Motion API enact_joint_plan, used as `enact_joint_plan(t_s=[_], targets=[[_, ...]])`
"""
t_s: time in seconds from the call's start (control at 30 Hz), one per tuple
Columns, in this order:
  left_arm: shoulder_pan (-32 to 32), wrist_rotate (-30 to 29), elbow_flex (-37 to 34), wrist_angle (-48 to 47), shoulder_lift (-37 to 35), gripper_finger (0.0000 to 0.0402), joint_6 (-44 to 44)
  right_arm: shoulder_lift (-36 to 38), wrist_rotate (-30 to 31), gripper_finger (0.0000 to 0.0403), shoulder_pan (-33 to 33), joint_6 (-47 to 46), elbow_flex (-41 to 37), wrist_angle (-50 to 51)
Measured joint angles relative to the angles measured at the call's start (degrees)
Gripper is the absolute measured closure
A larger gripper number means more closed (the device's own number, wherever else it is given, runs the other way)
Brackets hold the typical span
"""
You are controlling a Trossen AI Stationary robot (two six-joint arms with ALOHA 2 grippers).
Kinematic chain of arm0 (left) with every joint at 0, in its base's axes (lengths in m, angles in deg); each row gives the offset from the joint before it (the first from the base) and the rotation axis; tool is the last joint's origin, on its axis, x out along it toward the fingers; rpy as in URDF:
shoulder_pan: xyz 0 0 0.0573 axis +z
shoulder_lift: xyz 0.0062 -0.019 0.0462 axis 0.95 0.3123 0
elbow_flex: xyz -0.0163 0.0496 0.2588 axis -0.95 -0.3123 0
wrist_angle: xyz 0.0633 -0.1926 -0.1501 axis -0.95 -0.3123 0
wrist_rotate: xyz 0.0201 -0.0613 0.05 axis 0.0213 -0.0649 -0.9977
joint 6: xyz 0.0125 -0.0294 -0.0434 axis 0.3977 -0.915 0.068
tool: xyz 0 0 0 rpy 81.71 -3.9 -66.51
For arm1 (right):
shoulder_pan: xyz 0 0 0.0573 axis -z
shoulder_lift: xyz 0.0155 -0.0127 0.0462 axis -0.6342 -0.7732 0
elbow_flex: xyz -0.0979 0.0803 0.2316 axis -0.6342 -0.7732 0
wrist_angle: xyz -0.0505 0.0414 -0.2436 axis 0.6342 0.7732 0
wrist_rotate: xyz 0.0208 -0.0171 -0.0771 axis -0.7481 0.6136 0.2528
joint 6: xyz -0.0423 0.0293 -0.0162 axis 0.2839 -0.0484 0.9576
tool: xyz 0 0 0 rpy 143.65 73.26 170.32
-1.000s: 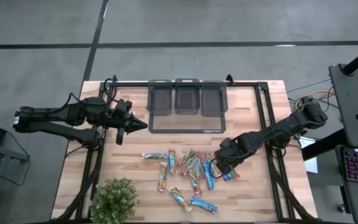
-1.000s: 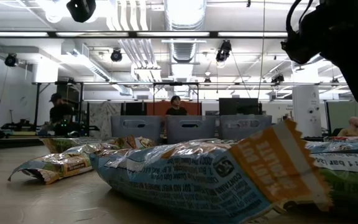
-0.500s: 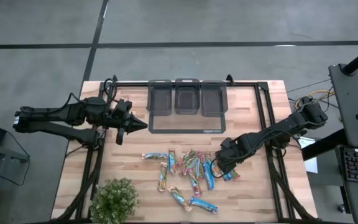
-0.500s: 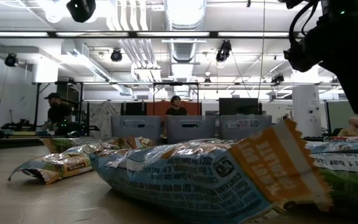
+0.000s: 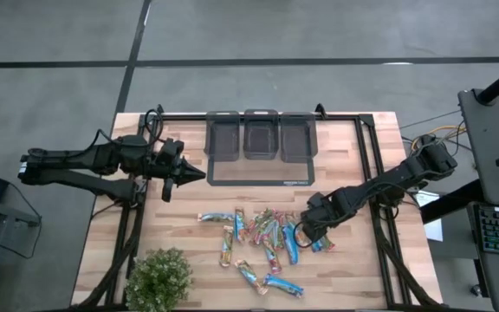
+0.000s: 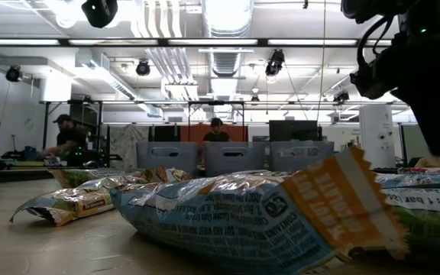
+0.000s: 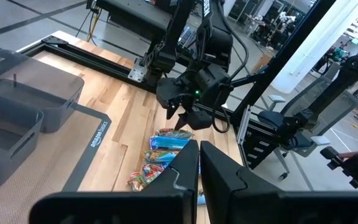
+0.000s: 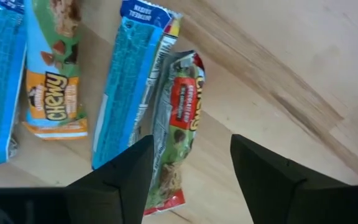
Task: Pick and place Granola Bars by type
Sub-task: Put the red granola bar into the left black bin
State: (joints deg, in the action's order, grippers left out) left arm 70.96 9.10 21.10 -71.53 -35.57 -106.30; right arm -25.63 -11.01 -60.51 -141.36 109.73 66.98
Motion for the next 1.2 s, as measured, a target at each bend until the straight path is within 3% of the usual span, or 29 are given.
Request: enact_joint_plan(t_s=[0.27, 1.2], targets=[[-0.01, 0.00, 0.00, 0.04, 0.00, 0.0402, 0.00, -0.11, -0.03, 0.0197, -0.27, -1.59, -2.62, -6.09], [0.01, -0.02, 0.00, 0.04, 0.00, 0.0402, 0.21, -0.26, -0.06, 0.0197, -0.37, -3.02, -7.12, -12.62]])
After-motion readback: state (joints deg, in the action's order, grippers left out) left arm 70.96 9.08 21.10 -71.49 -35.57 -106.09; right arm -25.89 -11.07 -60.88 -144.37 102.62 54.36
